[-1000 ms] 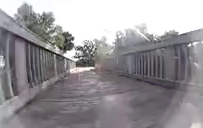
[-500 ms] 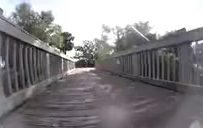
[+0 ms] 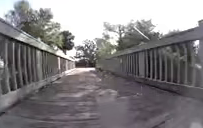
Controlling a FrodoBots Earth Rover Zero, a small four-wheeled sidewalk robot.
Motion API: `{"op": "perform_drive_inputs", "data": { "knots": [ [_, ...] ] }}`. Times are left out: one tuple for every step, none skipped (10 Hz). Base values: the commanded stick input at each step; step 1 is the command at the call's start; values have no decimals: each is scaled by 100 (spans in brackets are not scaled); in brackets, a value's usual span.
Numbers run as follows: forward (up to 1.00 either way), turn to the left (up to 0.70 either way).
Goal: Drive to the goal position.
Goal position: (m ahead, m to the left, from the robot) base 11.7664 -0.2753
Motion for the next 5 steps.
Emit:
{"op": "perform_drive_inputs", "data": {
  "knots": [
    [85, 0],
    [85, 0],
    [85, 0],
    [85, 0],
    [85, 0]
  ]
}}
